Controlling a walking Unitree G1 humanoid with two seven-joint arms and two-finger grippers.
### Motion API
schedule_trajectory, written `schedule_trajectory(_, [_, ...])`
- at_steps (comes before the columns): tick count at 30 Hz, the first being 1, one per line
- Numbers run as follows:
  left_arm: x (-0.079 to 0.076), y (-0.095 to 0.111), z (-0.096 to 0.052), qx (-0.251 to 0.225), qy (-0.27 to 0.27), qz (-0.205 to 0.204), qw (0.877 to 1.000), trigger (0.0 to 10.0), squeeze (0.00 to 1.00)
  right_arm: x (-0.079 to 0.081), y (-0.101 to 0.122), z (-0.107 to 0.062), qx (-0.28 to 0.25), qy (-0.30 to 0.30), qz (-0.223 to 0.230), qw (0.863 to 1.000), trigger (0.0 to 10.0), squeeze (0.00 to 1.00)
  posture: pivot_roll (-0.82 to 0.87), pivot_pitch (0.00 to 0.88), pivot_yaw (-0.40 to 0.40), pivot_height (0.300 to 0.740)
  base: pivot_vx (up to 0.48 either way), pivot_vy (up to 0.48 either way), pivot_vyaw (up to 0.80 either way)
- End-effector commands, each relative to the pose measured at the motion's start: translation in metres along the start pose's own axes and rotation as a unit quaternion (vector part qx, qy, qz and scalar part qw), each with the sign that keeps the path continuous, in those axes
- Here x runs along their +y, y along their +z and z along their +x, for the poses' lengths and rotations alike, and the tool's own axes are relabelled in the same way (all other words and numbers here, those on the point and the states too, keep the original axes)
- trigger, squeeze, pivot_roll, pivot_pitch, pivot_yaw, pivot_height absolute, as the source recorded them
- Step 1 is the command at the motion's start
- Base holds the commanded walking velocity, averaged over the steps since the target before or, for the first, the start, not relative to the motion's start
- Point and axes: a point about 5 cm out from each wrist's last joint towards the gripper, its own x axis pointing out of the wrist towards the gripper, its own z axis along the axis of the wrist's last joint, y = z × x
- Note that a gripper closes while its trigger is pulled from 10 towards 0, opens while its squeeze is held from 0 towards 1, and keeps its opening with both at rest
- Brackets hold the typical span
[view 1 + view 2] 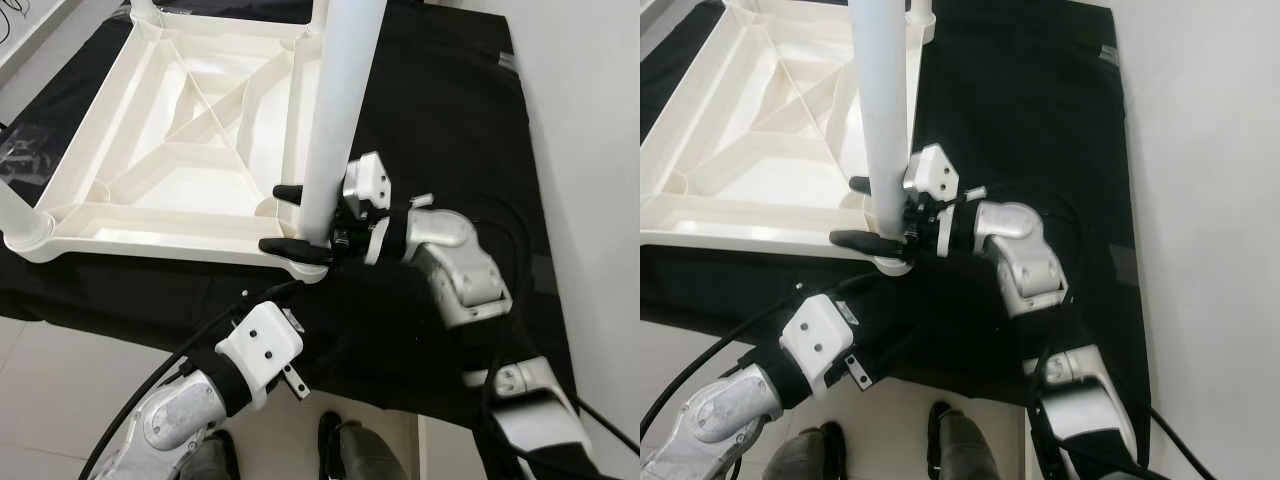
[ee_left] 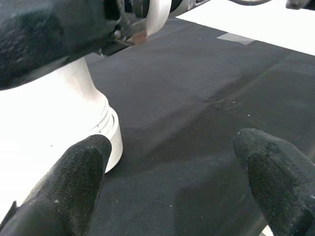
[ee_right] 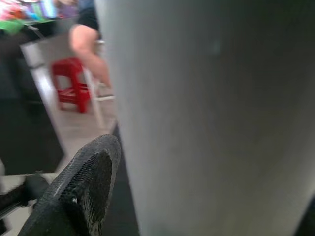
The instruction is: Building children table
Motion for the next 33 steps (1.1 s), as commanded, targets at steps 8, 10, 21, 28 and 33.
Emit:
schedule_trajectory(8, [-0.001,-0.005,-0.004,0.012,0.000,-0.003,1.000,10.0,0.00,-0.008,-0.004,-0.005,-0.004,0.069,0.030,0.997,0.0,0.00,0.11,0.252,-0.108,0.740,0.000,0.000,0.00])
schedule_trajectory(10, [0.003,-0.006,-0.005,0.012,0.012,-0.007,1.000,10.0,0.00,-0.013,-0.006,-0.011,0.002,0.068,0.030,0.997,0.0,0.00,0.11,0.255,-0.107,0.740,0.000,0.000,0.00])
schedule_trajectory(21, [0.010,-0.005,-0.007,0.005,0.034,-0.016,0.999,10.0,0.00,-0.009,-0.023,-0.052,0.011,-0.081,0.032,0.996,0.0,0.00,0.09,0.264,-0.114,0.740,0.000,0.000,0.00])
schedule_trajectory(28, [0.014,-0.001,-0.010,-0.003,0.040,-0.020,0.999,10.0,0.00,0.054,-0.087,-0.034,0.128,-0.448,0.111,0.878,0.0,0.00,0.11,0.287,-0.120,0.740,0.000,0.000,0.00])
schedule_trajectory(33, [0.020,-0.005,-0.012,0.003,0.056,-0.019,0.998,10.0,0.00,0.051,-0.083,-0.028,0.113,-0.421,0.137,0.890,0.0,0.00,0.10,0.254,-0.132,0.740,0.000,0.000,0.00])
